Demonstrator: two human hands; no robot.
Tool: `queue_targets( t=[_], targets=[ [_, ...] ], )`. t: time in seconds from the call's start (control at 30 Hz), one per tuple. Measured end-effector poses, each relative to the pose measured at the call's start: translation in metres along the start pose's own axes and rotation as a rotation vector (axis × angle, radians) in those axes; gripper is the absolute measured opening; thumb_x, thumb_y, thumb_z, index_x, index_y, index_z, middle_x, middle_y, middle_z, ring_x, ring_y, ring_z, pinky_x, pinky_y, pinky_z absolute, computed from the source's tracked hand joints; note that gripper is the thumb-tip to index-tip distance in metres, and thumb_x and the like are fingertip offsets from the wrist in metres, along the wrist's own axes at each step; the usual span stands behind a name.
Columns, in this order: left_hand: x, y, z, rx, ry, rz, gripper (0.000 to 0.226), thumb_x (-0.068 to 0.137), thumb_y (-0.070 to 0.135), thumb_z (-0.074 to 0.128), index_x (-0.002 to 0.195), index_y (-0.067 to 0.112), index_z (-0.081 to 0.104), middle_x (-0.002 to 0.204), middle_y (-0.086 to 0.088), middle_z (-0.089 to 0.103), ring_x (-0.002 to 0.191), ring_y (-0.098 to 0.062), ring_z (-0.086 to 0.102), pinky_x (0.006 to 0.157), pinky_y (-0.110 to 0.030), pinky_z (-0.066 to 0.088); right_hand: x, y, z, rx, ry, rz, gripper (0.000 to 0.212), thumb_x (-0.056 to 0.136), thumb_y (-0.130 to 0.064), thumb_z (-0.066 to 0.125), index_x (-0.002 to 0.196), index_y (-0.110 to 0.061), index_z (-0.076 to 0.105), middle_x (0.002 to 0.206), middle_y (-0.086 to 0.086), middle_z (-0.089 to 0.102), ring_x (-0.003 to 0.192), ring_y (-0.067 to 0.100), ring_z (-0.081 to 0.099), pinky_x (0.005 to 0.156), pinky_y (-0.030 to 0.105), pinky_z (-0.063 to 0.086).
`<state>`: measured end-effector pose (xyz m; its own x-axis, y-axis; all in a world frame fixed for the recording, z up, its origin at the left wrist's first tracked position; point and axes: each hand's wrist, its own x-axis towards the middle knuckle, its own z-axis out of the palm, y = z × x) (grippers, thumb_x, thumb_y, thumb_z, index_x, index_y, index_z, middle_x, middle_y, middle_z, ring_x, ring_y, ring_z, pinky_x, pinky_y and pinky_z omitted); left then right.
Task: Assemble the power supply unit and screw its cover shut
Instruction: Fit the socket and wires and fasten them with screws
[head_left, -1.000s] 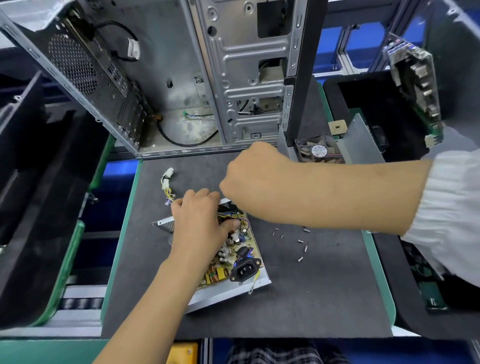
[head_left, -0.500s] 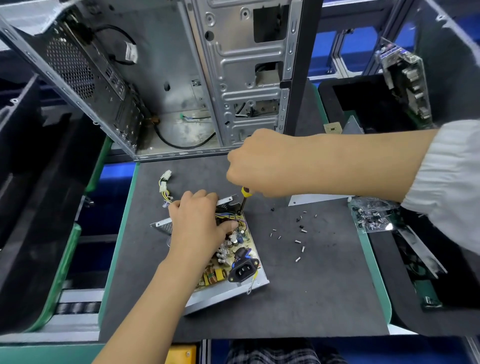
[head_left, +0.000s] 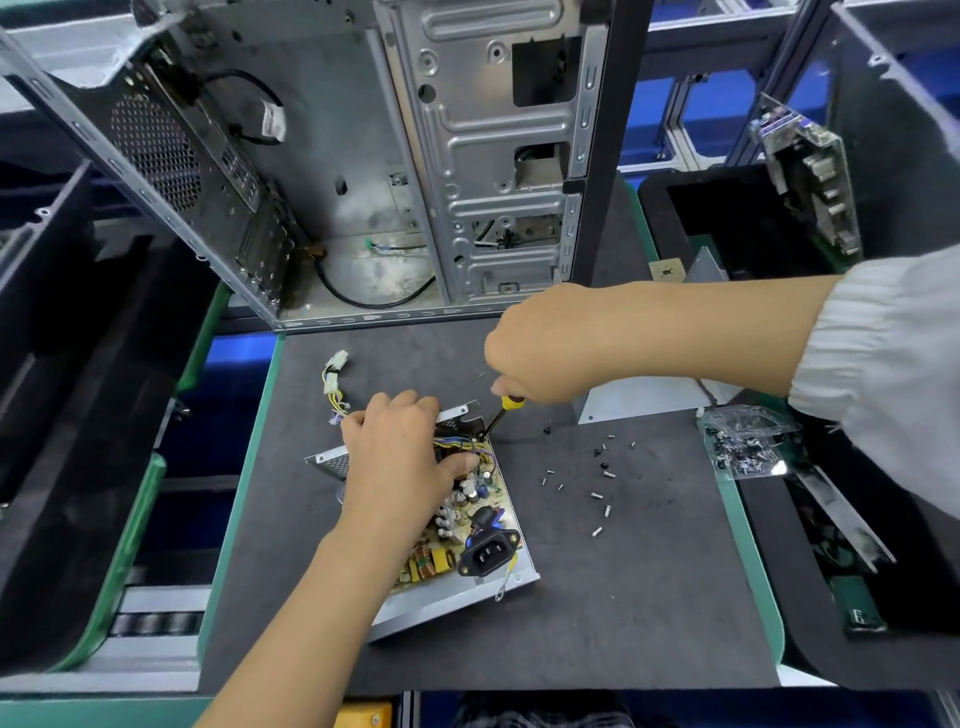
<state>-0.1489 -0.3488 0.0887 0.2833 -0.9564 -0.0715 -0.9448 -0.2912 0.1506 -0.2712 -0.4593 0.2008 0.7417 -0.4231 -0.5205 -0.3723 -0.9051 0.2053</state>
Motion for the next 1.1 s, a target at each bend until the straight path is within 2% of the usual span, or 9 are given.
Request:
queue_targets(
  t=[0.3, 0.4, 0.47, 0.57, 0.67, 0.73, 0.9, 0.97, 1.1],
  targets=[
    [0.001, 0.000, 0.000, 0.004, -0.006, -0.001, 0.050, 0.074, 0.059, 0.073, 0.101, 0.018, 0.062, 0.086, 0.010, 0.041, 0.101, -0.022, 0.046, 0.075, -0.032, 0.015, 0.003, 0.004, 0.006, 0.022, -0.041, 0.061, 0.039, 0.100, -0.022, 0.045, 0.063, -0.014, 0.036, 0.062, -0.003, 0.037, 0.051, 0.013, 0.032, 0.044, 0.024, 0.024],
    [0.000, 0.000, 0.000, 0.006, -0.011, 0.001, 0.049, 0.074, 0.059, 0.072, 0.098, 0.018, 0.061, 0.084, 0.009, 0.040, 0.100, -0.022, 0.046, 0.074, -0.032, 0.016, 0.001, -0.005, 0.007, -0.075, 0.111, 0.007, 0.006, 0.091, -0.013, 0.053, 0.086, -0.010, 0.052, 0.078, 0.001, 0.045, 0.054, 0.018, 0.033, 0.044, 0.026, 0.020],
    [0.001, 0.000, 0.000, 0.010, -0.016, -0.002, 0.049, 0.075, 0.060, 0.072, 0.098, 0.019, 0.060, 0.083, 0.009, 0.039, 0.099, -0.022, 0.045, 0.074, -0.032, 0.016, 0.002, -0.008, 0.011, -0.148, 0.176, -0.035, 0.023, 0.085, -0.005, 0.054, 0.108, -0.010, 0.051, 0.088, 0.004, 0.044, 0.050, 0.017, 0.026, 0.043, 0.027, 0.019],
    [0.001, 0.000, -0.001, 0.015, -0.019, -0.003, 0.046, 0.075, 0.060, 0.072, 0.088, 0.020, 0.054, 0.079, 0.010, 0.035, 0.096, -0.021, 0.043, 0.074, -0.032, 0.016, 0.001, -0.006, 0.015, -0.185, 0.153, -0.056, 0.025, 0.087, -0.006, 0.052, 0.111, -0.010, 0.046, 0.080, 0.005, 0.042, 0.050, 0.016, 0.026, 0.043, 0.027, 0.020],
    [0.002, 0.000, -0.001, 0.013, -0.027, -0.004, 0.046, 0.074, 0.061, 0.071, 0.085, 0.022, 0.049, 0.080, 0.010, 0.036, 0.097, -0.020, 0.044, 0.075, -0.032, 0.017, -0.001, -0.001, 0.018, -0.121, 0.044, -0.039, 0.014, 0.097, -0.017, 0.046, 0.109, -0.010, 0.048, 0.101, 0.010, 0.057, 0.077, 0.025, 0.056, 0.055, 0.029, 0.036],
    [0.002, -0.001, 0.000, 0.009, -0.024, -0.002, 0.047, 0.074, 0.061, 0.072, 0.091, 0.020, 0.056, 0.082, 0.010, 0.038, 0.096, -0.020, 0.044, 0.075, -0.032, 0.017, -0.001, -0.001, 0.018, -0.117, 0.029, -0.039, 0.006, 0.096, -0.009, 0.045, 0.099, -0.010, 0.050, 0.110, 0.011, 0.056, 0.098, 0.032, 0.056, 0.063, 0.033, 0.038],
    [0.002, -0.001, 0.000, 0.018, -0.016, -0.006, 0.051, 0.074, 0.061, 0.072, 0.100, 0.019, 0.061, 0.084, 0.010, 0.040, 0.096, -0.020, 0.044, 0.074, -0.032, 0.016, -0.007, -0.010, 0.014, -0.163, 0.255, -0.052, 0.015, 0.086, -0.006, 0.052, 0.096, -0.013, 0.042, 0.075, 0.005, 0.031, 0.052, 0.018, 0.029, 0.043, 0.028, 0.017],
    [0.001, -0.001, 0.000, 0.019, -0.015, -0.004, 0.051, 0.073, 0.062, 0.072, 0.100, 0.019, 0.062, 0.083, 0.011, 0.039, 0.097, -0.020, 0.045, 0.073, -0.032, 0.015, -0.007, -0.012, 0.016, -0.168, 0.273, -0.055, 0.021, 0.086, -0.007, 0.053, 0.092, -0.015, 0.035, 0.067, 0.003, 0.023, 0.048, 0.015, 0.022, 0.043, 0.028, 0.015],
    [0.002, -0.001, 0.000, 0.015, -0.022, -0.006, 0.053, 0.073, 0.062, 0.072, 0.102, 0.019, 0.062, 0.085, 0.011, 0.040, 0.098, -0.020, 0.044, 0.074, -0.032, 0.014, -0.007, -0.009, 0.028, -0.165, 0.207, -0.038, 0.013, 0.091, -0.009, 0.050, 0.083, -0.013, 0.041, 0.071, 0.005, 0.045, 0.067, 0.022, 0.045, 0.045, 0.024, 0.021]
  ],
)
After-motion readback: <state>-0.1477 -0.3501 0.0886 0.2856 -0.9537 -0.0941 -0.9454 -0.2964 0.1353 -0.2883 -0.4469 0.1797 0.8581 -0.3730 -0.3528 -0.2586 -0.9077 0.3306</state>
